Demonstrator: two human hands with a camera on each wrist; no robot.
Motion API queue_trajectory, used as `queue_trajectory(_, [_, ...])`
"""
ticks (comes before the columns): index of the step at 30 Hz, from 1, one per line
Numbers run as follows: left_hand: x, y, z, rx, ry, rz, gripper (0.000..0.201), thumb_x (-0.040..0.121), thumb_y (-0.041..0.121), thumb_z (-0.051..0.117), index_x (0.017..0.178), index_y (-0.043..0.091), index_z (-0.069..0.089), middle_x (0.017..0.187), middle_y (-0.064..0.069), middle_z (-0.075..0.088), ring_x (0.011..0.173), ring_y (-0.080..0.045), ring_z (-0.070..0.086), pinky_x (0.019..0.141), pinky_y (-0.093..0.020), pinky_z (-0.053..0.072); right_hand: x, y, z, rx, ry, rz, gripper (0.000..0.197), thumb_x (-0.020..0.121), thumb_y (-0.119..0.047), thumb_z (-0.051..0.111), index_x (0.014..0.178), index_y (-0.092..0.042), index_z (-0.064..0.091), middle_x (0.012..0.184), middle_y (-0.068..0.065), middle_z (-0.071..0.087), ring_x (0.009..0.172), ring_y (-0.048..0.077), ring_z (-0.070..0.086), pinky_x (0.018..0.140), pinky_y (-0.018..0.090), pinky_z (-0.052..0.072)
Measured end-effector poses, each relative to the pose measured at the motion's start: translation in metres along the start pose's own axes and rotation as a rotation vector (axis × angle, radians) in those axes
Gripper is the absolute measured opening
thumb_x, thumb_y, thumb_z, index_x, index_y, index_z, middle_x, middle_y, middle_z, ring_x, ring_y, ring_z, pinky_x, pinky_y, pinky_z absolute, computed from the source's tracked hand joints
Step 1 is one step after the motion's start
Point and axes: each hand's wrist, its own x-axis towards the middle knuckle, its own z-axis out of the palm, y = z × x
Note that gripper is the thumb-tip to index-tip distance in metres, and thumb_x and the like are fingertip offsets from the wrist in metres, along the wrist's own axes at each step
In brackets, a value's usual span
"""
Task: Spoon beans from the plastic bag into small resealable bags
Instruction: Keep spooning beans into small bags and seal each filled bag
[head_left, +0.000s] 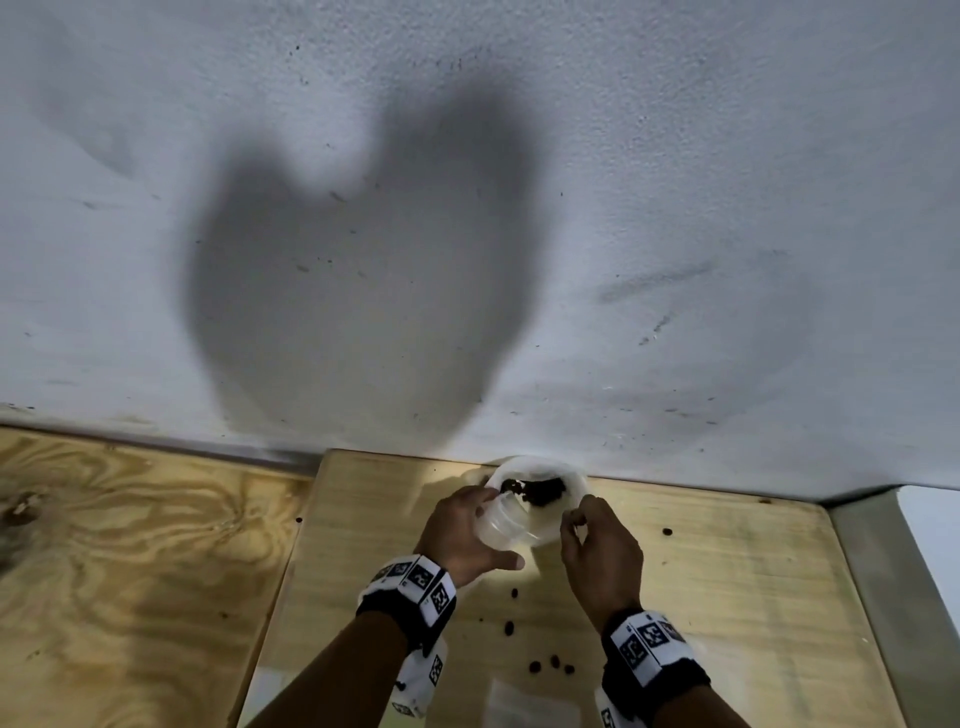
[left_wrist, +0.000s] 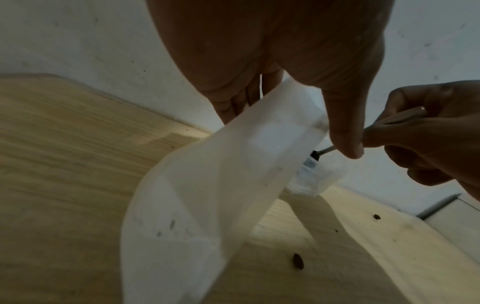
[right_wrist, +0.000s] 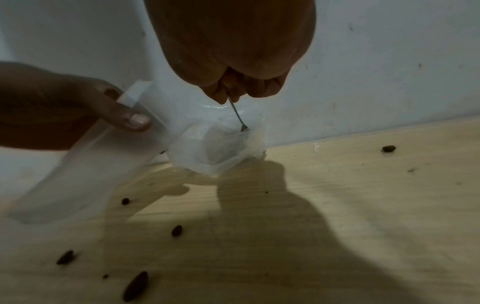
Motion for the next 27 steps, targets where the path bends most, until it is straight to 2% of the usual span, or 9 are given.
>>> queue_trajectory(2, [0.001,-0.001,0.000,0.008,-0.009,-0.009,0.108,0.036,0.061,0.087,0.132,0.025,0.055,0.127,0.010,0.059,0.108,-0.008,0.057,0.096,-0.030,0.050,-0.001,0.001,0.003,0.061,0.002,0.071,0.028,0.088,-0.016,0.069,0.076,-0.026,0.044,0.059,-0.014,0.044,0.051,0.015,0.044,0.048,0.024,0.027])
queue_trajectory(5, [0.003,-0.003,-0.001,0.011,-0.024,-0.035,0.114,0.030,0.066,0.085,0.134,0.030,0.053,0.129,0.009,0.058,0.113,-0.009,0.055,0.098,-0.032,0.050,0.000,0.004,0.002,0.121,0.054,0.178,0.025,0.090,-0.022,0.067,0.076,-0.021,0.047,0.052,-0.011,0.044,0.049,0.018,0.046,0.047,0.023,0.027])
queue_trajectory(7, [0.004,-0.004,-0.002,0.002,-0.036,-0.049,0.116,0.028,0.067,0.085,0.134,0.033,0.053,0.130,0.008,0.058,0.114,-0.009,0.055,0.099,-0.034,0.050,0.001,0.004,0.002,0.158,0.069,0.199,0.026,0.091,-0.024,0.067,0.076,-0.020,0.047,0.051,-0.010,0.046,0.048,0.015,0.047,0.047,0.022,0.027])
queue_trajectory(10, [0.006,-0.002,-0.005,-0.027,-0.044,-0.054,0.114,0.031,0.060,0.089,0.134,0.029,0.054,0.128,0.008,0.061,0.111,-0.008,0.058,0.097,-0.031,0.051,-0.001,0.001,0.003,0.217,0.030,0.172,0.028,0.088,-0.020,0.070,0.073,-0.023,0.046,0.051,-0.014,0.046,0.047,0.012,0.047,0.049,0.026,0.031])
queue_trajectory(15, [0.008,-0.001,-0.010,-0.038,-0.047,-0.044,0.109,0.036,0.050,0.093,0.135,0.024,0.054,0.125,0.007,0.064,0.108,-0.009,0.061,0.093,-0.028,0.053,0.004,0.004,-0.005,0.315,0.125,0.255,0.038,0.086,-0.016,0.071,0.067,-0.026,0.039,0.048,-0.005,0.046,0.045,0.023,0.047,0.049,0.031,0.039])
queue_trajectory(18, [0.008,0.000,-0.010,-0.026,-0.053,-0.041,0.109,0.037,0.050,0.093,0.135,0.025,0.054,0.126,0.007,0.063,0.109,-0.009,0.060,0.093,-0.026,0.052,0.006,0.005,-0.007,0.359,0.146,0.299,0.039,0.084,-0.012,0.073,0.066,-0.024,0.040,0.049,-0.003,0.046,0.043,0.022,0.043,0.049,0.030,0.038])
queue_trajectory(21, [0.006,0.000,-0.008,-0.032,-0.050,-0.041,0.111,0.035,0.050,0.093,0.136,0.025,0.053,0.128,0.007,0.062,0.110,-0.009,0.058,0.096,-0.030,0.051,0.008,0.004,-0.010,0.407,0.182,0.346,0.034,0.083,-0.011,0.073,0.068,-0.018,0.044,0.052,0.001,0.049,0.044,0.022,0.040,0.051,0.030,0.038])
queue_trajectory(25, [0.004,0.001,-0.004,-0.025,-0.049,-0.034,0.110,0.036,0.049,0.094,0.136,0.025,0.053,0.128,0.008,0.061,0.111,-0.009,0.058,0.097,-0.032,0.051,0.004,0.003,-0.012,0.394,0.151,0.282,0.035,0.084,-0.016,0.074,0.068,-0.018,0.042,0.056,0.005,0.052,0.045,0.021,0.040,0.051,0.034,0.041])
queue_trajectory(27, [0.005,0.002,-0.002,-0.031,-0.049,-0.035,0.109,0.036,0.050,0.093,0.135,0.025,0.054,0.128,0.009,0.061,0.110,-0.009,0.058,0.096,-0.031,0.051,0.002,0.004,-0.012,0.406,0.145,0.284,0.037,0.084,-0.014,0.074,0.067,-0.020,0.041,0.054,0.003,0.051,0.044,0.019,0.038,0.050,0.032,0.041])
